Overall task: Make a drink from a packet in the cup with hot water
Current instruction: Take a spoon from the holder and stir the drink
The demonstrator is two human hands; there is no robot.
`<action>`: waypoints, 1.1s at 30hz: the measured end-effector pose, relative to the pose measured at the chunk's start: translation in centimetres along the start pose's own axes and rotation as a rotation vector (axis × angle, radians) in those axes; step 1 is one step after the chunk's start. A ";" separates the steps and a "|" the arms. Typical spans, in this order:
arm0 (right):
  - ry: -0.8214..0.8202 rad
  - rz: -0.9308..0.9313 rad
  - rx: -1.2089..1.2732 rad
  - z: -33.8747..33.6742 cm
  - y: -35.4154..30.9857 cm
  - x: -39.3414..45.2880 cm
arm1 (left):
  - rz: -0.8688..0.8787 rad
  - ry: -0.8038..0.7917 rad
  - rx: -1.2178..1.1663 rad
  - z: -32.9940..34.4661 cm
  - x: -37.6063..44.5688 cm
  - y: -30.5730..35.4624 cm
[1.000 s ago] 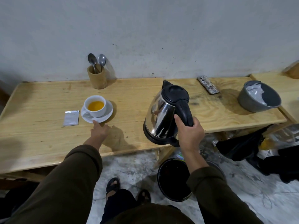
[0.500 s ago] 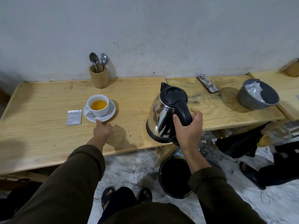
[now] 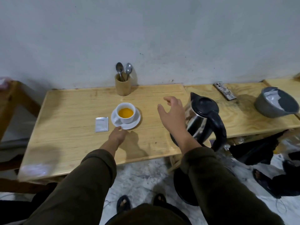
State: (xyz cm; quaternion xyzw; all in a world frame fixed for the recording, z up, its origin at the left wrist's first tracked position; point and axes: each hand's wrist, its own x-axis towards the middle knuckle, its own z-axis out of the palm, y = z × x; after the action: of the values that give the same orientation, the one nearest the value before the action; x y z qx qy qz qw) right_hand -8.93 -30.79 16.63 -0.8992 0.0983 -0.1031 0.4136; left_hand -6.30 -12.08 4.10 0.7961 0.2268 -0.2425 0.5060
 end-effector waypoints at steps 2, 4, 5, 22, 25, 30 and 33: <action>-0.082 0.034 -0.006 2.0 -0.9 1.4 | -0.011 -0.008 0.005 -1.0 0.4 -0.1; -0.153 0.067 -0.042 3.8 -1.7 3.0 | -0.016 0.000 -0.001 -1.8 0.6 -0.3; -0.182 0.079 -0.053 4.6 -2.1 4.0 | -0.016 0.003 -0.009 -2.0 0.9 -0.5; -0.351 0.325 0.004 16.0 -3.5 20.7 | -0.163 0.070 -0.325 -3.4 2.9 0.9; -0.333 0.333 0.088 17.3 -3.2 22.0 | -0.211 0.106 -0.396 -3.3 3.2 0.9; -0.304 0.344 0.099 18.6 -2.5 23.7 | -0.240 0.150 -0.424 -2.8 3.2 1.1; -0.284 0.309 0.079 19.4 -2.1 24.0 | -0.248 0.163 -0.432 -2.6 3.2 1.4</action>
State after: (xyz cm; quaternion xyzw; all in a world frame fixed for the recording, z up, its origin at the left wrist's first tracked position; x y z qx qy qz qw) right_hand 19.44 -21.70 8.38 -0.8620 0.1715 0.0856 0.4692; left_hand -2.55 -9.85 4.13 0.6527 0.4089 -0.1837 0.6107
